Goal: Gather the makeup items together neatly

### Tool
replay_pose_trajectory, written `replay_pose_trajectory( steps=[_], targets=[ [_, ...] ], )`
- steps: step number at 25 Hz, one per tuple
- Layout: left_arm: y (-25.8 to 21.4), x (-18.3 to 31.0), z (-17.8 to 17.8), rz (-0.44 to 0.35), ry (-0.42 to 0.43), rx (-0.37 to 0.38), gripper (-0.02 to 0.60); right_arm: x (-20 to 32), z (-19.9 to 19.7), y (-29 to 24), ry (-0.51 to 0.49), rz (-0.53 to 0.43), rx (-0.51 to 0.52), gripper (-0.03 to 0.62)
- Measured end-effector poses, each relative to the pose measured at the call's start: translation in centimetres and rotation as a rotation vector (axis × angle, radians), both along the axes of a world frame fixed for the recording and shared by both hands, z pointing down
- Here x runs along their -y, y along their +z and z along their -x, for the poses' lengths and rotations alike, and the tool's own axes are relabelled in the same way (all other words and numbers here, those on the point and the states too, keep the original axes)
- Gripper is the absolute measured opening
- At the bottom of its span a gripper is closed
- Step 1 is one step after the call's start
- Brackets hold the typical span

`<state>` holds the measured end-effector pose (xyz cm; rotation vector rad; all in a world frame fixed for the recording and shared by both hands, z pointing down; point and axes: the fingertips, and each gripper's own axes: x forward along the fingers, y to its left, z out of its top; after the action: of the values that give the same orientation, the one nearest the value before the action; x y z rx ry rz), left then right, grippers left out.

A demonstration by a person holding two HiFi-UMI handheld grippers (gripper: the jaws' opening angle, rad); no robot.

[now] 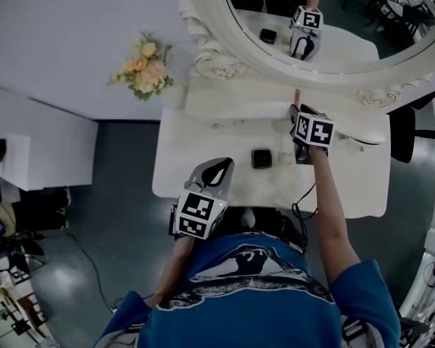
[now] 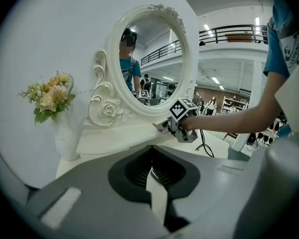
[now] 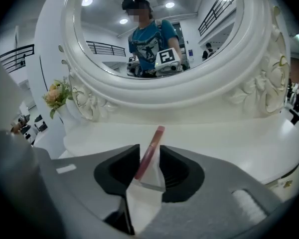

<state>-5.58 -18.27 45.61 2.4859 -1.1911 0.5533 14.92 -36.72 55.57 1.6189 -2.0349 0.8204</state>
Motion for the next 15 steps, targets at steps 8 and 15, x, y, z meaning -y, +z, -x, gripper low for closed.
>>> replay_pose_trajectory(
  steps=[8,15],
  targets=[
    [0.59,0.44,1.12,0.006,0.008,-0.002,0.018,-0.03,-0.54,0.27,0.045,-0.098,-0.116,0.046],
    [0.47,0.50,0.75,0.000,0.020,-0.003,0.018,-0.90,-1.06,0.23,0.121,-0.044,0.016,0.045]
  ],
)
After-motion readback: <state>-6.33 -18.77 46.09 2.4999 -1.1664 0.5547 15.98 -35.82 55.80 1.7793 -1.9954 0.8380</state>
